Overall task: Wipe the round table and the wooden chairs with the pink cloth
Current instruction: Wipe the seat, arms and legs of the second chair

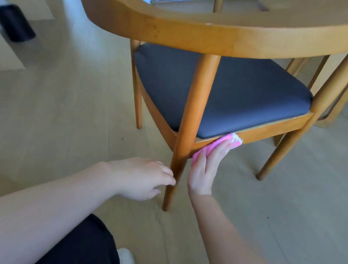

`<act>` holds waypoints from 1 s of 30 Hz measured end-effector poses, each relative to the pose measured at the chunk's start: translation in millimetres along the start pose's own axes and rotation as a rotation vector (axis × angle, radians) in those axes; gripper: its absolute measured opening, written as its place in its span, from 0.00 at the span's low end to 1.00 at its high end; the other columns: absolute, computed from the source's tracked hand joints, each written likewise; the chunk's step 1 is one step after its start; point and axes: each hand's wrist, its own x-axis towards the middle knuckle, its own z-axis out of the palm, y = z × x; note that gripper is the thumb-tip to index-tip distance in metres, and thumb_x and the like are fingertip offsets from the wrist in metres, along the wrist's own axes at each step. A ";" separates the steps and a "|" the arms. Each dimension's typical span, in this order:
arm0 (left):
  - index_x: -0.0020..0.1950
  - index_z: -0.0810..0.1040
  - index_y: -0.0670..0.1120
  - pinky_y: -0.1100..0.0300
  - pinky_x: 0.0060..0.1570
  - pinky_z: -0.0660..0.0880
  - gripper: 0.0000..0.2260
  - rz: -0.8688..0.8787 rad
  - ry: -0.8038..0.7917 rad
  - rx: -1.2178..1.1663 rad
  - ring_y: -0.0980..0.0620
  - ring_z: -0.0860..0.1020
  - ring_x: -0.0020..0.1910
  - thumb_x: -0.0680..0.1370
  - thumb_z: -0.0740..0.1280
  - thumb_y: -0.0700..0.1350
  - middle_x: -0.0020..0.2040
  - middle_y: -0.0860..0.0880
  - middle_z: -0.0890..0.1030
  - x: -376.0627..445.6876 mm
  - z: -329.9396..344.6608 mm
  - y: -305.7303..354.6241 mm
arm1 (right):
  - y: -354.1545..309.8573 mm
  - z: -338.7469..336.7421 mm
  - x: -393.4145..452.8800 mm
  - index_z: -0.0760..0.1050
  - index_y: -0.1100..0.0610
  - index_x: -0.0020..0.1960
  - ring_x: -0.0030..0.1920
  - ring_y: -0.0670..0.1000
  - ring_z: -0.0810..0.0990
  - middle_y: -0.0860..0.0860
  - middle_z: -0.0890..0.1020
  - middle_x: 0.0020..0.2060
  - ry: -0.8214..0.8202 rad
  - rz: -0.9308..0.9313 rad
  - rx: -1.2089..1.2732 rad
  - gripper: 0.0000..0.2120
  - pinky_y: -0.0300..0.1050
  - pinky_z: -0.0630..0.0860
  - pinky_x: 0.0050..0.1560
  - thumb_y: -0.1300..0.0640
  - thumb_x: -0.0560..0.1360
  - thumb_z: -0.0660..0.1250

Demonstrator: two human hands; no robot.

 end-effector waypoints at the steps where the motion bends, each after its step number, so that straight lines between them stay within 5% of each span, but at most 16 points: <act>1: 0.72 0.67 0.54 0.54 0.65 0.69 0.20 -0.024 0.000 -0.003 0.54 0.67 0.68 0.80 0.62 0.47 0.70 0.54 0.69 -7.3 1.6 -4.3 | -3.7 10.9 -13.2 0.35 0.53 0.75 0.75 0.48 0.33 0.46 0.36 0.74 -0.015 -0.037 -0.008 0.29 0.48 0.38 0.76 0.61 0.80 0.48; 6: 0.71 0.67 0.56 0.56 0.63 0.71 0.20 -0.127 0.004 -0.033 0.55 0.70 0.66 0.80 0.63 0.48 0.70 0.56 0.69 -34.0 11.9 -26.2 | -14.2 22.0 -42.6 0.39 0.52 0.75 0.76 0.50 0.36 0.49 0.39 0.75 -0.178 -0.140 -0.076 0.36 0.37 0.38 0.73 0.71 0.77 0.54; 9: 0.70 0.67 0.57 0.58 0.62 0.71 0.19 -0.145 0.020 -0.068 0.56 0.70 0.66 0.80 0.63 0.48 0.70 0.57 0.69 -40.5 13.8 -33.7 | -15.5 8.9 -40.5 0.44 0.60 0.76 0.76 0.54 0.40 0.58 0.44 0.75 -0.265 -0.304 -0.173 0.35 0.37 0.42 0.73 0.73 0.75 0.56; 15: 0.69 0.68 0.57 0.58 0.60 0.72 0.18 -0.131 0.136 -0.095 0.55 0.72 0.64 0.79 0.62 0.49 0.69 0.58 0.70 -35.4 0.0 -30.4 | -41.9 -8.5 -0.1 0.56 0.67 0.72 0.74 0.67 0.51 0.65 0.55 0.72 -0.321 -0.713 -0.450 0.34 0.61 0.52 0.73 0.79 0.68 0.58; 20: 0.69 0.68 0.58 0.60 0.58 0.70 0.17 -0.155 0.273 -0.121 0.54 0.73 0.64 0.80 0.61 0.50 0.69 0.57 0.70 -42.1 0.6 -20.4 | -109.6 -27.2 65.4 0.64 0.62 0.73 0.76 0.62 0.52 0.61 0.62 0.73 -0.383 -1.131 -0.759 0.26 0.57 0.49 0.75 0.68 0.75 0.50; 24: 0.69 0.69 0.57 0.60 0.59 0.71 0.17 -0.177 0.272 -0.077 0.55 0.73 0.64 0.80 0.62 0.48 0.69 0.56 0.71 -52.5 0.2 -28.7 | -147.9 -35.8 96.6 0.66 0.62 0.72 0.76 0.60 0.54 0.61 0.65 0.72 -0.363 -1.253 -0.901 0.25 0.57 0.50 0.75 0.65 0.77 0.47; 30: 0.68 0.70 0.54 0.52 0.57 0.76 0.16 -0.157 0.213 0.023 0.52 0.75 0.60 0.80 0.61 0.47 0.66 0.53 0.74 -47.0 -14.2 -43.4 | -124.0 -42.6 76.6 0.69 0.63 0.70 0.73 0.62 0.57 0.62 0.67 0.70 -0.620 -1.352 -1.090 0.27 0.55 0.46 0.76 0.63 0.72 0.51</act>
